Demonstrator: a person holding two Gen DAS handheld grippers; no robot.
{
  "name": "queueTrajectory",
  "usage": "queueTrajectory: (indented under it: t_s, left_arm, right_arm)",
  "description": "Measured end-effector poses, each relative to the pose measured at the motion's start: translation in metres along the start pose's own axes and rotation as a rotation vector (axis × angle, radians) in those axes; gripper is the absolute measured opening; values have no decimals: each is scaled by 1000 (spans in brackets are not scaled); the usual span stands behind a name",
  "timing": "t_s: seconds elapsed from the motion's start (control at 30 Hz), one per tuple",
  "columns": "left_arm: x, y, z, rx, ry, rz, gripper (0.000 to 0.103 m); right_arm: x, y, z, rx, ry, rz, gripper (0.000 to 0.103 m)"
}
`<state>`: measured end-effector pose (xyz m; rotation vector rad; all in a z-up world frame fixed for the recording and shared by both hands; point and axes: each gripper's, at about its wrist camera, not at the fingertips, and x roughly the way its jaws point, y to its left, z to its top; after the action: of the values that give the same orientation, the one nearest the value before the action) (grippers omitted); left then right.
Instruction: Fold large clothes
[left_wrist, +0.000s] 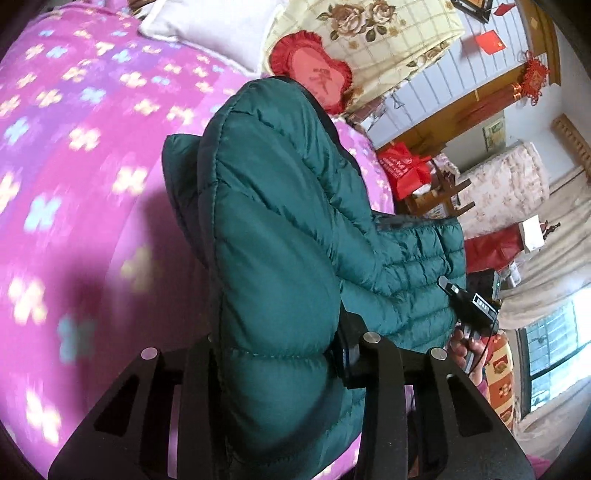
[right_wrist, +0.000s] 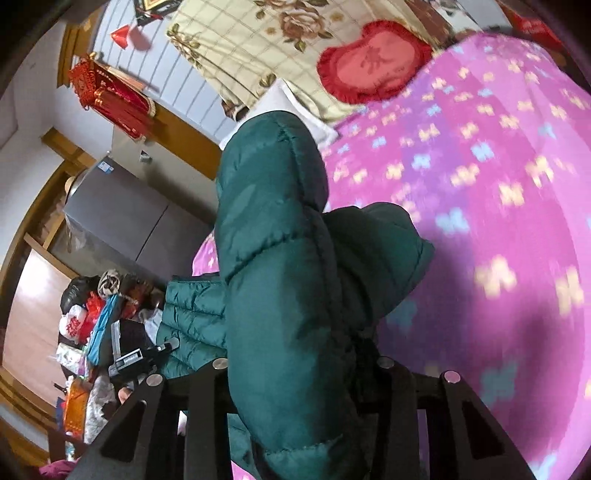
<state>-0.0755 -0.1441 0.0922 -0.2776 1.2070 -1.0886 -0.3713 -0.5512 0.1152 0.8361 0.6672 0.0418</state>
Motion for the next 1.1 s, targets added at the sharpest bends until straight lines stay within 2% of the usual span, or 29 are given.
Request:
queueTrajectory:
  t_s: [0.07, 0.1, 0.13, 0.17, 0.2, 0.27, 0.33, 0.4, 0.47, 0.63, 0.73, 0.9, 1.1]
  left_arm:
    - [-1, 7, -13, -8, 7, 71, 38]
    - [1, 11, -17, -18, 14, 102, 46]
    - [9, 19, -21, -44, 22, 155, 51]
    - [14, 27, -24, -70, 24, 183, 63]
    - [17, 32, -25, -92, 15, 198, 69]
    - [15, 36, -27, -119, -17, 203, 70]
    - [2, 28, -31, -131, -58, 227, 70]
    - [-13, 15, -34, -101, -99, 256, 70]
    - [-28, -4, -41, -33, -144, 334, 70]
    - [-34, -46, -69, 147, -209, 524, 71]
    - [-23, -64, -89, 239, -206, 581, 71]
    - [-1, -84, -110, 280, -223, 600, 71]
    - [11, -101, -124, 291, -239, 604, 71]
  right_arm:
    - [1, -12, -16, 24, 19, -76, 39]
    - [7, -22, -21, 52, 35, -141, 46]
    - [15, -32, -26, 70, 52, -223, 58]
    - [22, -41, -28, 87, 63, -294, 65]
    - [30, -50, -31, 105, 67, -332, 75]
    - [31, -52, -36, 123, 42, -337, 76]
    - [22, -38, -39, 104, 16, -375, 76]
    - [5, -11, -44, 19, -17, -452, 76]
    - [-14, 13, -51, -52, -60, -513, 76]
    - [-33, 60, -72, -118, -109, -484, 76]
    - [-28, 90, -94, -157, -117, -464, 77]
    - [5, 125, -129, -241, -106, -497, 77]
    - [36, 130, -155, -219, -131, -502, 77]
